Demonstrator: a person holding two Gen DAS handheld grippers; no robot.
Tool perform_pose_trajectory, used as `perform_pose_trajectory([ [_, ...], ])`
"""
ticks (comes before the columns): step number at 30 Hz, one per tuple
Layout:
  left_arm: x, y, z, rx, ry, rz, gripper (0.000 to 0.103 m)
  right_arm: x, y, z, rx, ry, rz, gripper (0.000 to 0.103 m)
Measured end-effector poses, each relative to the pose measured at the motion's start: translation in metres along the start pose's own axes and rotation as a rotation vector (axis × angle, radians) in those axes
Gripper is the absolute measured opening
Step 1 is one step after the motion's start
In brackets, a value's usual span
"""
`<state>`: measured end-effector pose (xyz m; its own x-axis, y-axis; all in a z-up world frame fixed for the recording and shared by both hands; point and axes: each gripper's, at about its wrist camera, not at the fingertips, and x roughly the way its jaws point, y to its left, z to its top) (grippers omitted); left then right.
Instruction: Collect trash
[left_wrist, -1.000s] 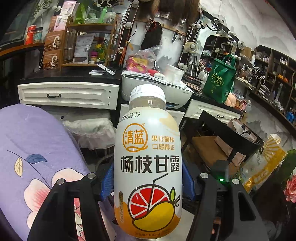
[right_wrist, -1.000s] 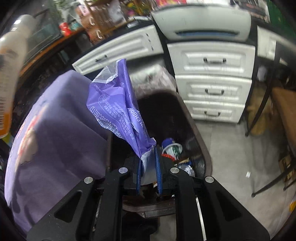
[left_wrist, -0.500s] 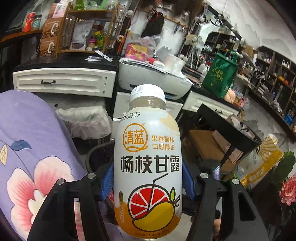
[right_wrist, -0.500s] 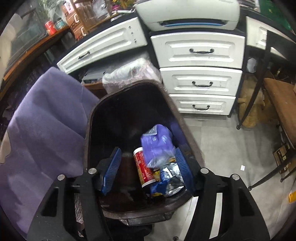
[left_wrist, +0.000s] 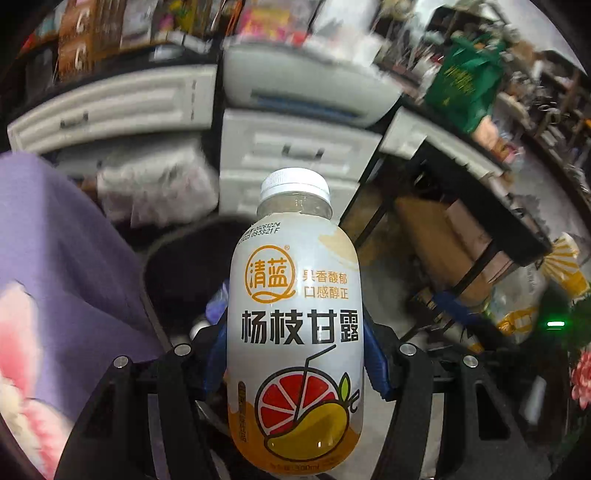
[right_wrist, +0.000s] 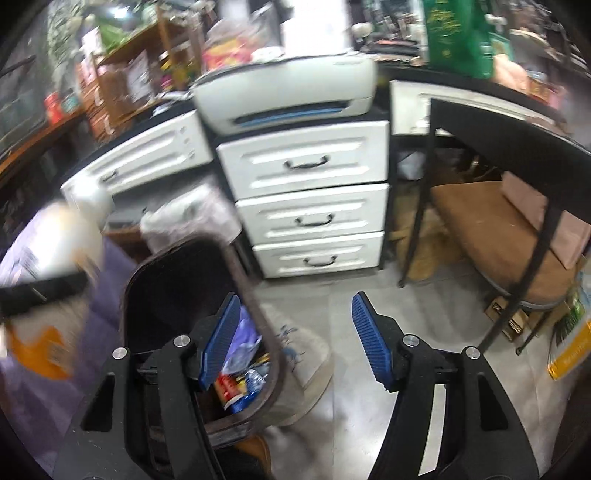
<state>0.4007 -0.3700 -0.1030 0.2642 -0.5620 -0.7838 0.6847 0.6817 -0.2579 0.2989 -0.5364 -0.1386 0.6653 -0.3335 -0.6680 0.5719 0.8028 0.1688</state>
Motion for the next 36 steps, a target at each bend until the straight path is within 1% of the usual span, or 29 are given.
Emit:
perform_pose_trajectory([
  [1,0.016,0.003,-0.001,-0.020,0.044,0.015,0.060,-0.002,-0.005,0.001,0.014,-0.010,-0.011,0.064],
  [3,0.035,0.005,-0.004,-0.028,0.093,0.050,0.060,-0.004,-0.012,0.004,0.037,-0.023,-0.022,0.064],
  [4,0.049,0.009,-0.007,-0.039,0.135,0.071,0.060,-0.005,-0.014,0.004,0.046,-0.027,-0.023,0.064],
  [5,0.056,0.012,-0.010,-0.051,0.156,0.078,0.060,-0.005,-0.016,0.005,0.053,-0.028,-0.023,0.064],
  [8,0.071,0.026,-0.014,-0.128,0.210,0.060,0.060,-0.006,-0.016,0.004,0.056,-0.032,-0.013,0.064],
  [10,0.076,0.028,-0.016,-0.125,0.229,0.065,0.060,-0.007,-0.013,0.003,0.046,-0.033,-0.002,0.064],
  [13,0.078,0.028,-0.016,-0.124,0.241,0.066,0.061,-0.009,-0.007,0.003,0.038,-0.043,0.020,0.064],
  [14,0.079,0.026,-0.016,-0.121,0.245,0.063,0.063,-0.010,-0.005,0.003,0.031,-0.048,0.022,0.064],
  [15,0.078,0.025,-0.016,-0.114,0.251,0.070,0.069,-0.012,-0.002,0.003,0.014,-0.054,0.019,0.065],
  [17,0.077,0.025,-0.017,-0.111,0.253,0.089,0.076,-0.015,0.000,0.003,0.004,-0.062,0.019,0.065],
  [18,0.076,0.025,-0.018,-0.112,0.251,0.086,0.079,-0.017,0.000,0.003,0.005,-0.070,0.021,0.065],
  [20,0.077,0.024,-0.016,-0.110,0.257,0.092,0.083,-0.019,0.001,0.005,0.006,-0.076,0.025,0.066],
  [26,0.079,0.018,-0.014,-0.091,0.253,0.090,0.083,-0.028,0.003,0.011,0.002,-0.105,0.028,0.068],
  [32,0.071,0.019,-0.011,-0.085,0.222,0.100,0.083,-0.042,0.004,0.022,0.007,-0.144,0.028,0.071],
  [34,0.065,0.019,-0.010,-0.086,0.211,0.095,0.083,-0.052,0.004,0.027,0.010,-0.164,0.019,0.073],
  [36,0.053,0.016,-0.010,-0.081,0.184,0.108,0.083,-0.068,0.003,0.031,0.011,-0.207,-0.003,0.077],
])
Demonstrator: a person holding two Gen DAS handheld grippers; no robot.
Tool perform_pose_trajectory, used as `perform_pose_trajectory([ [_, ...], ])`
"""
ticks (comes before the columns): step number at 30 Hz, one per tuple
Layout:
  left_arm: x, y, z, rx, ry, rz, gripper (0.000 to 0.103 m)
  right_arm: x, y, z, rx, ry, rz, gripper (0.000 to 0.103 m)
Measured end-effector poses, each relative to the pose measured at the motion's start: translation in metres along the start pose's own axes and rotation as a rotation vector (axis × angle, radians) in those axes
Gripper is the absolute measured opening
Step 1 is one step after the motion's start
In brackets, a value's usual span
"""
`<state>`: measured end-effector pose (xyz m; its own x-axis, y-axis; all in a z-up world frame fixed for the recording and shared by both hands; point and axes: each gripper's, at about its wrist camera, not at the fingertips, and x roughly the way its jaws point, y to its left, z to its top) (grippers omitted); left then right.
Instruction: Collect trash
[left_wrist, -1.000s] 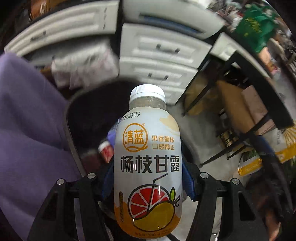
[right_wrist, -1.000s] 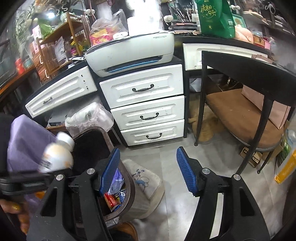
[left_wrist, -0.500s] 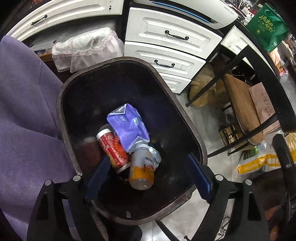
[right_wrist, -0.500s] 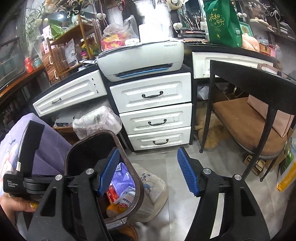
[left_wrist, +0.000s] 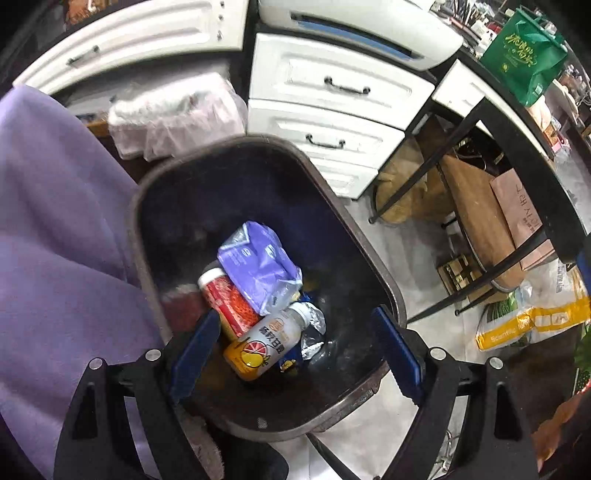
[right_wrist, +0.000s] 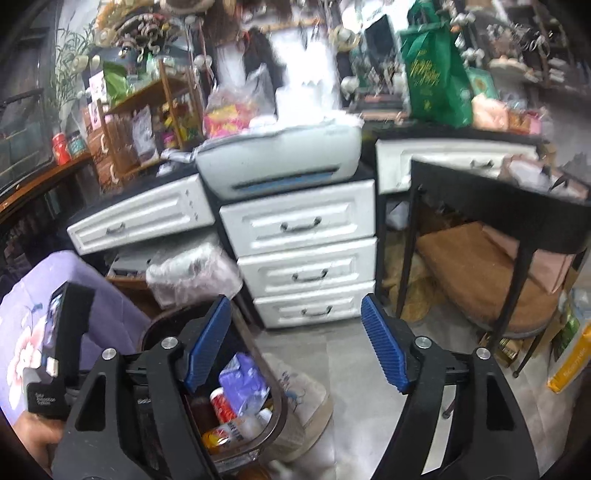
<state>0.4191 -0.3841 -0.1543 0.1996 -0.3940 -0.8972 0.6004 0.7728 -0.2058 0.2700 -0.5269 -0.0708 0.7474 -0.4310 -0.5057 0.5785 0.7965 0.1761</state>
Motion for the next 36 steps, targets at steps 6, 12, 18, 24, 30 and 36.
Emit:
perform_pose_trajectory([
  [6,-0.085,-0.017,-0.025,0.061,-0.226,0.011,0.084,-0.052,-0.005,0.015,0.019,-0.070,-0.036,0.082],
  [12,-0.201,-0.027,-0.101,0.146,-0.563,0.118,0.098,-0.127,-0.001,0.009,0.039,-0.096,0.026,0.093],
  [18,-0.275,-0.011,-0.189,0.057,-0.727,0.282,0.098,-0.223,0.038,-0.023,-0.070,-0.191,0.162,0.097],
  [24,-0.322,0.007,-0.268,-0.005,-0.776,0.321,0.098,-0.288,0.072,-0.059,-0.191,-0.151,0.314,0.097],
  [30,-0.357,-0.005,-0.328,-0.023,-0.841,0.401,0.098,-0.339,0.090,-0.099,-0.283,-0.146,0.391,0.097],
  [36,-0.372,-0.025,-0.370,-0.026,-0.920,0.462,0.098,-0.382,0.094,-0.126,-0.347,-0.177,0.411,0.097],
])
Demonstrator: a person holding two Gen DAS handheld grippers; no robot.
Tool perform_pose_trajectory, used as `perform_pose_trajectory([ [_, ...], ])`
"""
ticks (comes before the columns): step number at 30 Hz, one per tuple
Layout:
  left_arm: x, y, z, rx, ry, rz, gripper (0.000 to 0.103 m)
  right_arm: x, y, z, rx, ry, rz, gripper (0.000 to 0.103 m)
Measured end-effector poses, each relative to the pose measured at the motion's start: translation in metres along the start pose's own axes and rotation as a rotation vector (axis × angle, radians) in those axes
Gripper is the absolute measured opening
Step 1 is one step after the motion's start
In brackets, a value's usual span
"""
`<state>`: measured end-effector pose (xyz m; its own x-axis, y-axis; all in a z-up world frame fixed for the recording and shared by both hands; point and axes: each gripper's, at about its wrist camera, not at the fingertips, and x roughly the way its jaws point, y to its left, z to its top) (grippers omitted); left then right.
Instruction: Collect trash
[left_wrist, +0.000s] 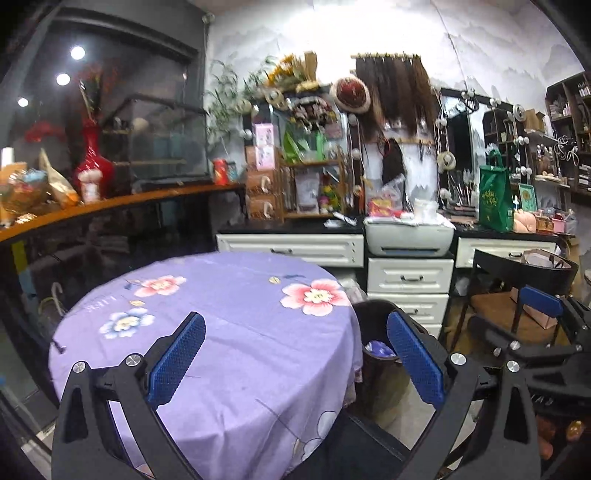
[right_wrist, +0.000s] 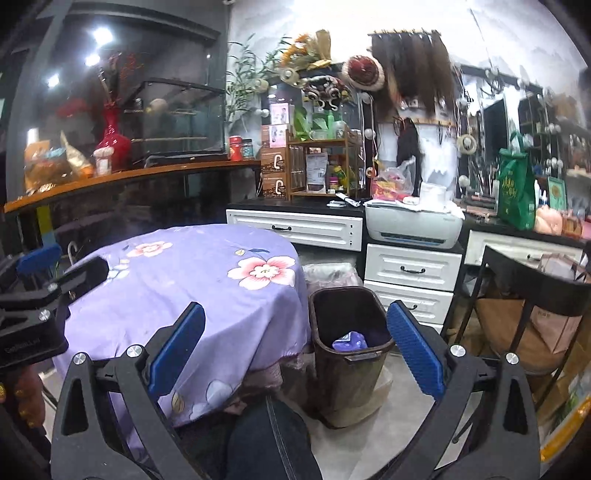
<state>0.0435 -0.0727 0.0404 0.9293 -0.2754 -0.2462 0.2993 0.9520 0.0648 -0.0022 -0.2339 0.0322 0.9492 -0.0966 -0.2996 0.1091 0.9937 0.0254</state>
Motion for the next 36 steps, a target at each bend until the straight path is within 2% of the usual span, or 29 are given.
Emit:
perform_pose_trajectory([
  [4,-0.019,0.004,-0.009,-0.027,-0.021,0.032,0.098,-0.023,0.012,-0.009,-0.071,-0.031,0.013,0.097],
  [7,-0.022,0.007,-0.015,-0.043,-0.034,0.077,0.098,-0.032,0.012,-0.011,-0.070,-0.048,0.025,0.097],
  [11,-0.032,0.011,-0.018,-0.056,-0.050,0.099,0.098,-0.037,0.014,-0.011,-0.087,-0.068,0.044,0.097],
  [22,-0.041,0.017,-0.026,-0.093,-0.042,0.096,0.098,-0.050,0.014,-0.010,-0.104,-0.143,0.051,0.097],
  [36,-0.043,0.014,-0.025,-0.099,-0.020,0.079,0.098,-0.053,0.010,-0.008,-0.074,-0.154,0.061,0.097],
])
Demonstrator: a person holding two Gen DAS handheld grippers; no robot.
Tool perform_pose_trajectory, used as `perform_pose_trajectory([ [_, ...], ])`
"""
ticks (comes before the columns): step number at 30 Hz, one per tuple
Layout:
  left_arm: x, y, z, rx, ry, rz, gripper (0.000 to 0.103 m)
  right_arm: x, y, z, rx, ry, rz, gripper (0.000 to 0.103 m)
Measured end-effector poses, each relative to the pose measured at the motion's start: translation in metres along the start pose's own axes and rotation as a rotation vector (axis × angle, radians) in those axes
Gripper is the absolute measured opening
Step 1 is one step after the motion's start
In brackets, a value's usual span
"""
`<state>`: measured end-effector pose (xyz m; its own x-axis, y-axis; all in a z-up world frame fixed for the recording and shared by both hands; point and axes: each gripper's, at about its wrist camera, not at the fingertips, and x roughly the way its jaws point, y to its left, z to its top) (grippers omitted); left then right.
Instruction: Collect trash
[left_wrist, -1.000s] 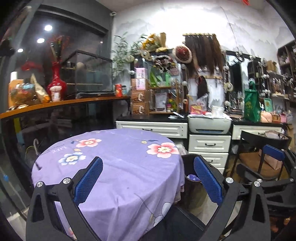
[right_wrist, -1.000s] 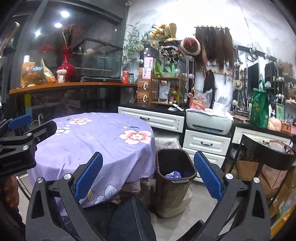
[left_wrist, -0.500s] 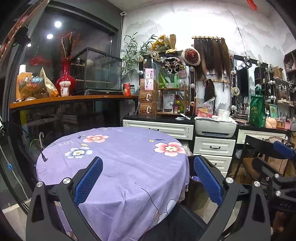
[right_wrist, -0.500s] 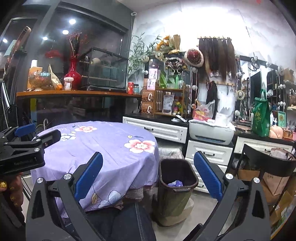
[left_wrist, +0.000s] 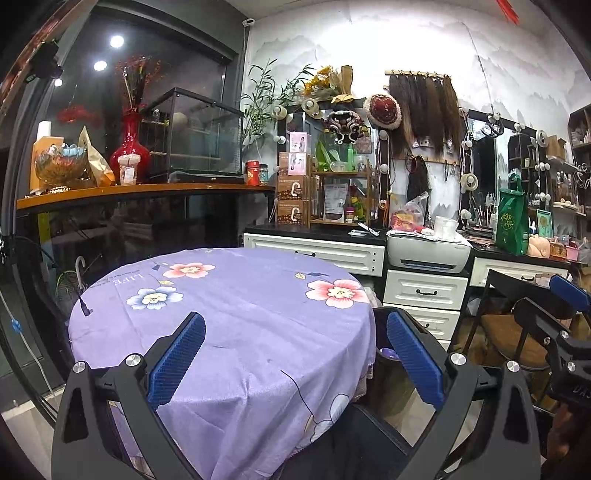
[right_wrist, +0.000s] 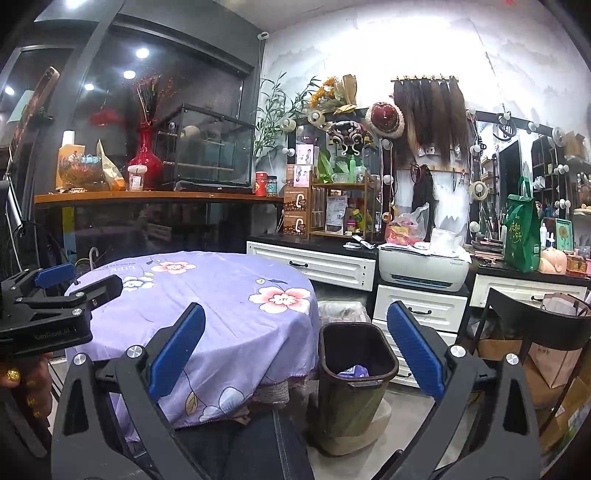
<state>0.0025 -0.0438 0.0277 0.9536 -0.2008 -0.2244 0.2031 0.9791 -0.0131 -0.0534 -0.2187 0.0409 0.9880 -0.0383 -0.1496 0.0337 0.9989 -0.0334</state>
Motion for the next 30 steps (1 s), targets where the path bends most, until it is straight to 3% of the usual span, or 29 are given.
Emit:
perform_pose_trajectory([
  [30,0.002,0.000,0.000,0.014,0.014,-0.008,0.098,-0.001,0.010,-0.003,-0.005,-0.005,0.007,0.097],
])
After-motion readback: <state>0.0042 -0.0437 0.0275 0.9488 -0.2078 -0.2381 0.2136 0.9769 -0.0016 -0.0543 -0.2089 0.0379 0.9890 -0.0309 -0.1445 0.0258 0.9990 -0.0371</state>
